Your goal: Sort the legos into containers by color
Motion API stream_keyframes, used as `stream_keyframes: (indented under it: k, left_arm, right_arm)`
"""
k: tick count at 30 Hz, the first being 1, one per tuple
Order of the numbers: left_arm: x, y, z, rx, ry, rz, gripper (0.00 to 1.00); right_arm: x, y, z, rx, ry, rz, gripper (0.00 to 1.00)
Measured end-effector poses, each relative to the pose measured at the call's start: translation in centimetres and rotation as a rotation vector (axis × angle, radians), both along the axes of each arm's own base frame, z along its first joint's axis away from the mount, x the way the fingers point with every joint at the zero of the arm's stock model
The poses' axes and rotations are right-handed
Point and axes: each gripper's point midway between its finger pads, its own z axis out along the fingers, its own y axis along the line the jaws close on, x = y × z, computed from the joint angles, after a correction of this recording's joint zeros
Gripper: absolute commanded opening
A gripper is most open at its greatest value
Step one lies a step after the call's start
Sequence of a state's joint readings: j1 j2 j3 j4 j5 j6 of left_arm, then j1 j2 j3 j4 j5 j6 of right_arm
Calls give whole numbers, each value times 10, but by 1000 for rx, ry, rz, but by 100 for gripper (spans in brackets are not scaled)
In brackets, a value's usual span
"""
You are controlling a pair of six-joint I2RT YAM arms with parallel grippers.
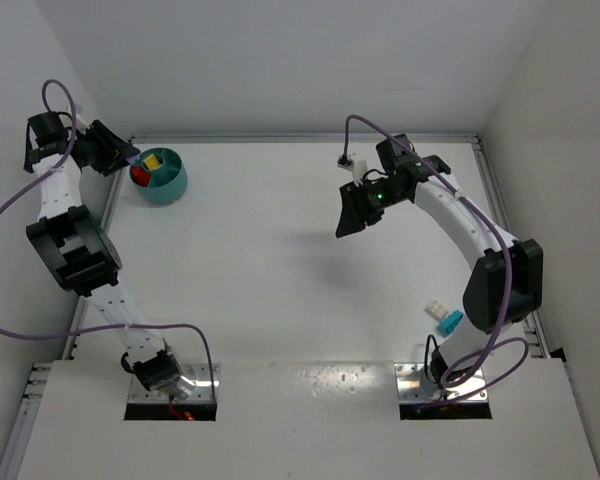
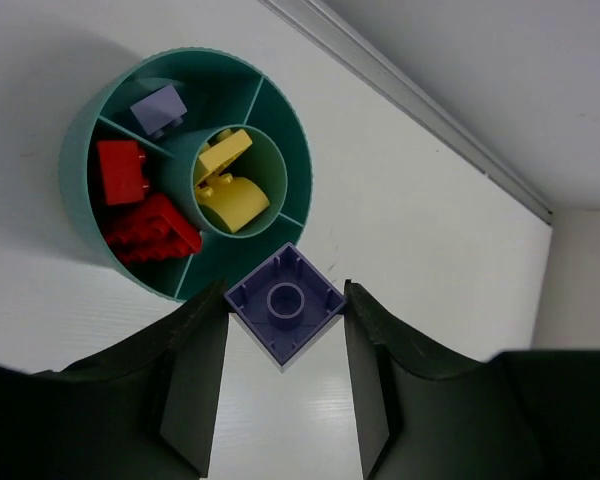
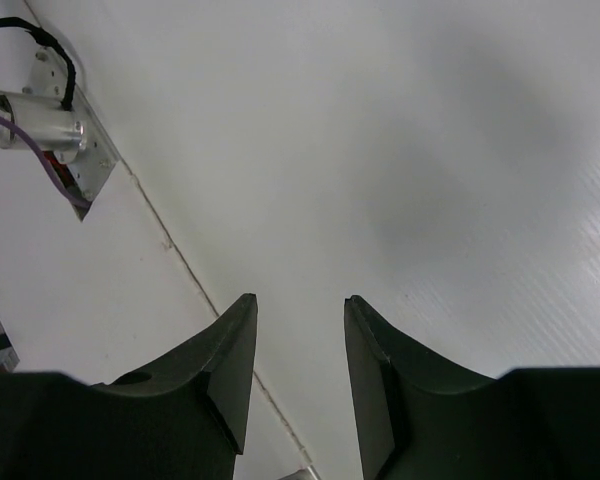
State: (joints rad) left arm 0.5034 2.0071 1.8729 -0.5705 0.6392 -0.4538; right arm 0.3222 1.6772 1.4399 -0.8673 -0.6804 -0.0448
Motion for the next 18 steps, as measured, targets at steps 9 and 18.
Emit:
stream_keyframes:
  k: [9, 18]
  left_arm:
    - [31, 14, 8, -116, -85, 17, 7]
    - [57, 28, 13, -86, -174, 16, 11]
  right_arm:
    - [1, 0, -5, -4, 16, 0, 41]
    - [1, 2, -16, -13, 49, 2, 41]
